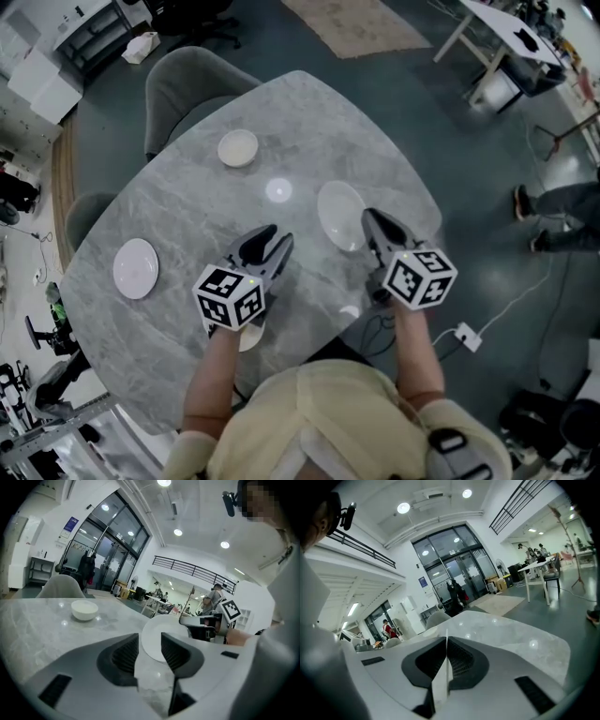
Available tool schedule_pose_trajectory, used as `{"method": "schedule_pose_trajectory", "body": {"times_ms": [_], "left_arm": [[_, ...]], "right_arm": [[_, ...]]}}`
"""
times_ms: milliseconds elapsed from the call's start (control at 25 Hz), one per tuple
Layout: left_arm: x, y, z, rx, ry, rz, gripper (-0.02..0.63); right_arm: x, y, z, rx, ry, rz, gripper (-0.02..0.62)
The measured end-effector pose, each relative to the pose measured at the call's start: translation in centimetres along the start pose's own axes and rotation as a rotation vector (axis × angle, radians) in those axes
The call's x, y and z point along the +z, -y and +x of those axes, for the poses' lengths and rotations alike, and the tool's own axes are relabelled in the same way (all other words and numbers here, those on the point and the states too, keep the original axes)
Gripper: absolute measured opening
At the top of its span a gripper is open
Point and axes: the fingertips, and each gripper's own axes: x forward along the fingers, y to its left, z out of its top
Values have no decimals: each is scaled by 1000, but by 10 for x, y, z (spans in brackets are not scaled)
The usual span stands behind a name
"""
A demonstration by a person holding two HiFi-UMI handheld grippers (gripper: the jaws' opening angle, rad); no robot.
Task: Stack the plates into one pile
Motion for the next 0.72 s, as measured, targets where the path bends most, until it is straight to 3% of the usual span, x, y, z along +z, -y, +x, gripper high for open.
{"method": "schedule_pose_trajectory", "body": {"times_ms": [200, 720], "left_arm": [[-2, 2, 1, -41, 7, -11, 138], [5, -25, 1, -1, 73, -78, 149]], "right_arm": [[2, -24, -3, 62, -6, -47, 14], [16, -101, -4, 280, -53, -153, 13]]}}
